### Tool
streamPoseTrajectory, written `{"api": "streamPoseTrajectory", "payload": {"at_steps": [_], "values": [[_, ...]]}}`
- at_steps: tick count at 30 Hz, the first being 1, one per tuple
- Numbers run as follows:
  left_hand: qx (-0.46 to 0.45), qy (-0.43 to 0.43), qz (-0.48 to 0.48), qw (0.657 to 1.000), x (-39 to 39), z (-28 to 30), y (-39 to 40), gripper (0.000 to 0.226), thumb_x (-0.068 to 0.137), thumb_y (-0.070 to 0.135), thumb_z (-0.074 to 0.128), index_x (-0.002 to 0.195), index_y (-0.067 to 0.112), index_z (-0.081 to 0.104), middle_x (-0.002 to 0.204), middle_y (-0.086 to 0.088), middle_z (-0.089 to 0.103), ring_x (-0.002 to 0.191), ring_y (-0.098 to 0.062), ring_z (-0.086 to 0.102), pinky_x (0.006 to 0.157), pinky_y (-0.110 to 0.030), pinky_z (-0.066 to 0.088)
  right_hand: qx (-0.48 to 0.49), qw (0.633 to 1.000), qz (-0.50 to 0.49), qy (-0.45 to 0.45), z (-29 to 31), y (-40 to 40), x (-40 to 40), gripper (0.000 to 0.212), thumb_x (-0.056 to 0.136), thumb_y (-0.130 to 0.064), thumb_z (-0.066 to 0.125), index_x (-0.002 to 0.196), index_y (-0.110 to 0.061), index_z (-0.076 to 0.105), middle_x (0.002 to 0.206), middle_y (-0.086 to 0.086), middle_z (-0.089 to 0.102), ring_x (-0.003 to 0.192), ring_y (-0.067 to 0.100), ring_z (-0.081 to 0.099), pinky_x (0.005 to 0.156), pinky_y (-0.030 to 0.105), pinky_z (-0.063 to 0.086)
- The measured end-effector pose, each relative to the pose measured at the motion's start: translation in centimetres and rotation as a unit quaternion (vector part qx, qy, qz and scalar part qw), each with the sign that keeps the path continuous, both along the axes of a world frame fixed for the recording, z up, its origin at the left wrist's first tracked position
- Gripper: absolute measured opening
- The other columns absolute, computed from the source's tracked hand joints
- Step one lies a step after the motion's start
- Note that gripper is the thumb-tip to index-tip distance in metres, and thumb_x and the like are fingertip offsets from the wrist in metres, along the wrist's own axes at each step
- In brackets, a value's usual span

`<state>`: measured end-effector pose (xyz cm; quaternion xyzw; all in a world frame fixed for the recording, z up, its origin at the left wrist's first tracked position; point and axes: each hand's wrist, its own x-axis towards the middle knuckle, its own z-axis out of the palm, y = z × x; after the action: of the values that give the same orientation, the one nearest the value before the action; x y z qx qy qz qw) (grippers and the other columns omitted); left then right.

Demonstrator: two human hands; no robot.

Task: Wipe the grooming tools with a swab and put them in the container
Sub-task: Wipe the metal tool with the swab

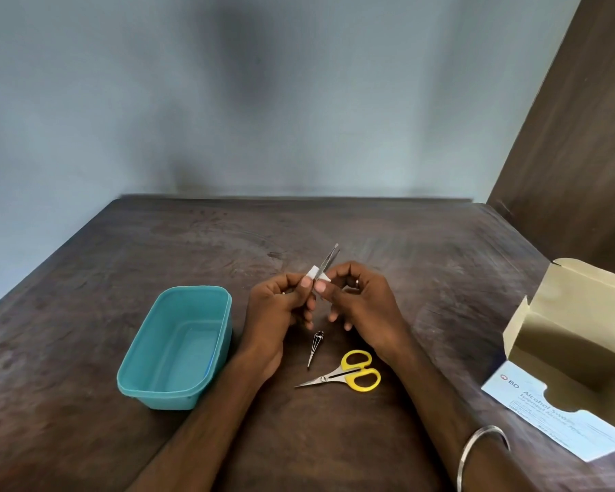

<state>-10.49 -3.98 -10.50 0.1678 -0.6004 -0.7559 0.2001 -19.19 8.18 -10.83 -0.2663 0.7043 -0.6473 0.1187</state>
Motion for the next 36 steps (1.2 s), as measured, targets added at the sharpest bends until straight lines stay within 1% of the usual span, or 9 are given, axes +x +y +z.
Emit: {"api": "streamPoseTrajectory", "payload": {"at_steps": [3,6,13,16,21,26,30,33,36], "values": [[0.018,-0.013,-0.058,0.998,0.3,0.2,-0.5,0.017,0.097,0.013,0.055,0.092,0.005,0.070,0.060,-0.003,0.056,0.052,-0.014,0.048,0.048,-0.026,0.043,-0.048,0.998,0.048,-0.004,0.1,0.1,-0.1,0.028,0.088,-0.013,0.074,0.115,-0.019,0.069,0.101,0.005,0.072,0.067,0.021,0.067,0.045,0.031,0.043],[0.020,-0.017,-0.080,0.996,0.4,0.4,-0.6,0.020,0.097,0.013,0.054,0.085,0.007,0.069,0.057,-0.002,0.052,0.050,-0.012,0.043,0.047,-0.025,0.039,-0.063,0.991,0.117,0.008,0.2,0.3,0.0,0.041,0.092,-0.009,0.069,0.130,-0.025,0.065,0.100,0.015,0.074,0.080,0.027,0.069,0.047,0.032,0.046],[0.012,-0.020,-0.092,0.995,0.5,0.3,-0.8,0.020,0.097,0.016,0.055,0.085,0.010,0.070,0.059,-0.002,0.051,0.050,-0.013,0.041,0.049,-0.029,0.040,-0.074,0.994,0.082,0.001,0.0,0.4,-0.2,0.017,0.086,-0.005,0.073,0.104,-0.004,0.072,0.085,0.010,0.075,0.073,0.028,0.063,0.049,0.033,0.042],[0.015,-0.018,-0.084,0.996,0.5,0.4,-0.6,0.015,0.096,0.014,0.057,0.099,0.005,0.069,0.060,-0.003,0.053,0.049,-0.013,0.041,0.048,-0.029,0.041,-0.078,0.995,0.057,-0.001,0.0,0.4,-0.3,0.014,0.082,-0.006,0.077,0.094,0.001,0.071,0.085,0.016,0.074,0.068,0.024,0.063,0.049,0.033,0.041],[0.028,-0.011,-0.053,0.998,0.4,0.6,-0.4,0.024,0.093,0.013,0.062,0.116,0.014,0.061,0.065,-0.007,0.060,0.050,-0.015,0.047,0.047,-0.030,0.045,-0.063,0.997,0.040,-0.006,0.1,0.5,-0.4,0.010,0.082,-0.011,0.078,0.084,-0.005,0.071,0.075,0.009,0.071,0.067,0.022,0.064,0.048,0.031,0.042],[-0.085,0.031,-0.034,0.995,0.4,0.4,0.3,0.016,0.096,0.014,0.059,0.106,0.006,0.068,0.078,-0.015,0.073,0.053,-0.021,0.056,0.050,-0.030,0.048,-0.049,0.999,0.017,-0.012,0.2,0.5,-0.2,0.018,0.086,-0.019,0.076,0.089,-0.002,0.073,0.073,0.009,0.070,0.058,0.013,0.061,0.044,0.029,0.043],[-0.216,0.024,0.002,0.976,0.4,0.2,0.6,0.024,0.094,0.002,0.059,0.107,0.019,0.068,0.075,-0.003,0.075,0.053,-0.013,0.059,0.052,-0.029,0.050,-0.071,0.996,0.001,-0.059,0.4,0.5,-0.2,0.018,0.084,-0.014,0.078,0.088,0.002,0.073,0.072,0.016,0.072,0.051,0.014,0.060,0.041,0.025,0.045],[-0.295,0.011,0.032,0.955,0.4,0.1,0.8,0.028,0.094,0.005,0.060,0.108,0.028,0.066,0.067,0.008,0.071,0.049,0.001,0.057,0.051,-0.019,0.047,-0.065,0.996,0.006,-0.068,0.4,0.6,-0.2,0.017,0.081,-0.013,0.080,0.090,0.001,0.075,0.078,0.025,0.071,0.061,0.021,0.063,0.045,0.027,0.048],[-0.332,-0.011,0.038,0.942,0.4,0.1,0.9,0.031,0.094,0.009,0.062,0.107,0.038,0.062,0.065,0.015,0.070,0.049,0.002,0.059,0.055,-0.017,0.049,-0.063,0.995,-0.003,-0.079,0.5,0.5,-0.2,0.015,0.079,-0.011,0.081,0.090,-0.002,0.076,0.081,0.025,0.072,0.060,0.020,0.062,0.046,0.028,0.048]]}}
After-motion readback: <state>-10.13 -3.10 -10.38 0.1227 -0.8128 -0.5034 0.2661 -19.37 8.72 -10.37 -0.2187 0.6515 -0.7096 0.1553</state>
